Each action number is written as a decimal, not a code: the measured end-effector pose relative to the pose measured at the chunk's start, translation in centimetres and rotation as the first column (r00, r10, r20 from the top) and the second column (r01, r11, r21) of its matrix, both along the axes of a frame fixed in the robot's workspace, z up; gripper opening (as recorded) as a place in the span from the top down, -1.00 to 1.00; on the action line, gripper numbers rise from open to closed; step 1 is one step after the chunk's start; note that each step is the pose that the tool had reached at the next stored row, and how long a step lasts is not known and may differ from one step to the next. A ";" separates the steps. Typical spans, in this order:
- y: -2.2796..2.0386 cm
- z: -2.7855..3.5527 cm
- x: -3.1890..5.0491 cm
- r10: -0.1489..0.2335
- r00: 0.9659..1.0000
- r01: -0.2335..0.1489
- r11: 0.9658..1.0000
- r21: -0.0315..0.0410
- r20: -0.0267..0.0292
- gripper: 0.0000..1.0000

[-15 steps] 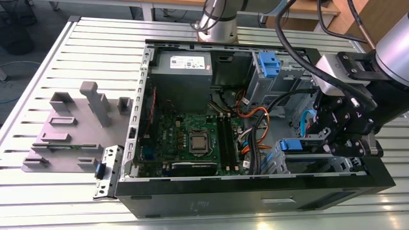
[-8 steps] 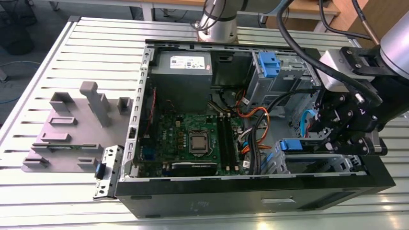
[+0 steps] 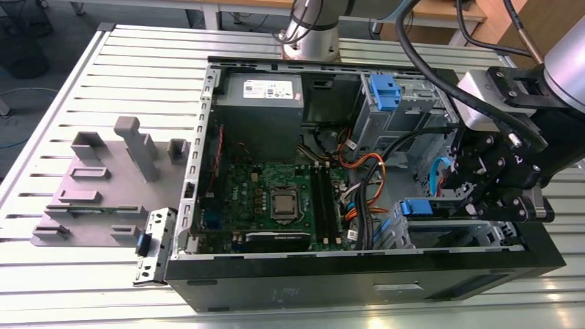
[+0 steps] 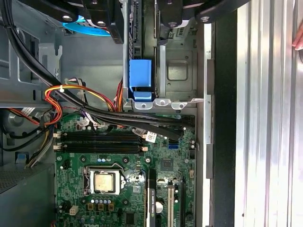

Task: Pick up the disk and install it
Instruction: 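Insert the disk into the insertion slot, then insert the first disk wire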

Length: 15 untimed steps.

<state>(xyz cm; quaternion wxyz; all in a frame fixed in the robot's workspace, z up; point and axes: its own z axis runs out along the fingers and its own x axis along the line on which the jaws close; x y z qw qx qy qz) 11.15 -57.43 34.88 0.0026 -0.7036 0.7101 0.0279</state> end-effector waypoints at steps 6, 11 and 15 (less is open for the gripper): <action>0.00 0.09 0.00 0.000 1.000 0.000 1.000 0.000 0.000 0.15; 0.00 0.11 0.00 0.000 1.000 0.000 1.000 0.000 0.000 0.15; 0.00 0.39 0.00 0.000 1.000 0.000 1.000 0.000 0.000 0.15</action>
